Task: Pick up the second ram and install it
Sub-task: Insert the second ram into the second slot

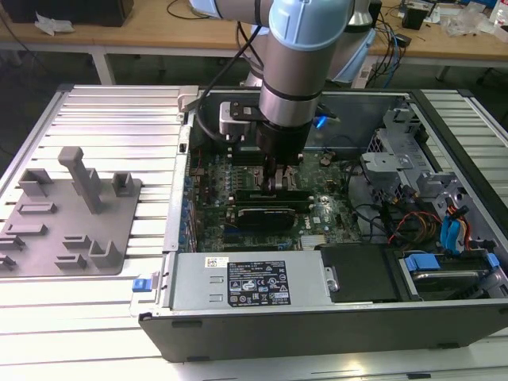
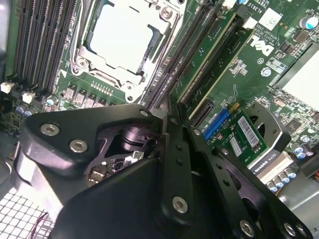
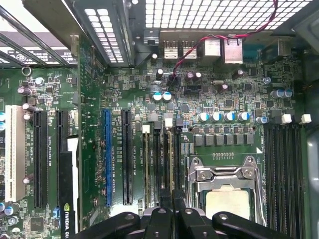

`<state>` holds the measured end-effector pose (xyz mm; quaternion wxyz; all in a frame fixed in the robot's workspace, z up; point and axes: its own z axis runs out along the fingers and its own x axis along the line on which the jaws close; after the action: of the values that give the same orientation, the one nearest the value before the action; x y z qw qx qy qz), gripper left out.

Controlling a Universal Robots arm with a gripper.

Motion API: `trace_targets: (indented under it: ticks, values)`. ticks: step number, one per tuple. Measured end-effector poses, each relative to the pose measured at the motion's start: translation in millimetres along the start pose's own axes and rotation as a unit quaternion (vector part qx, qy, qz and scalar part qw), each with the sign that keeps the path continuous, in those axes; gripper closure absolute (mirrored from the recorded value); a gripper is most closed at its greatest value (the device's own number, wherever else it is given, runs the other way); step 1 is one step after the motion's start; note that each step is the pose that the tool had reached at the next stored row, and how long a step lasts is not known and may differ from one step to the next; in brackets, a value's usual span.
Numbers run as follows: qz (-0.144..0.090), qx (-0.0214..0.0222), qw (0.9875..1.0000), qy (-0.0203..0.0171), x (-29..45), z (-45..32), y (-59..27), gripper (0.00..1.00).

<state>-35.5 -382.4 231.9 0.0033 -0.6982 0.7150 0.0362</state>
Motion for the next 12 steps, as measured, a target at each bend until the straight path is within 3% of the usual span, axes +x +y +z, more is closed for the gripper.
trace_targets:
  ticks: [12]
  values:
    - [0.000, 0.0007, 1.0000, 0.0002, 0.4, 5.1, 0.3, 0.91]
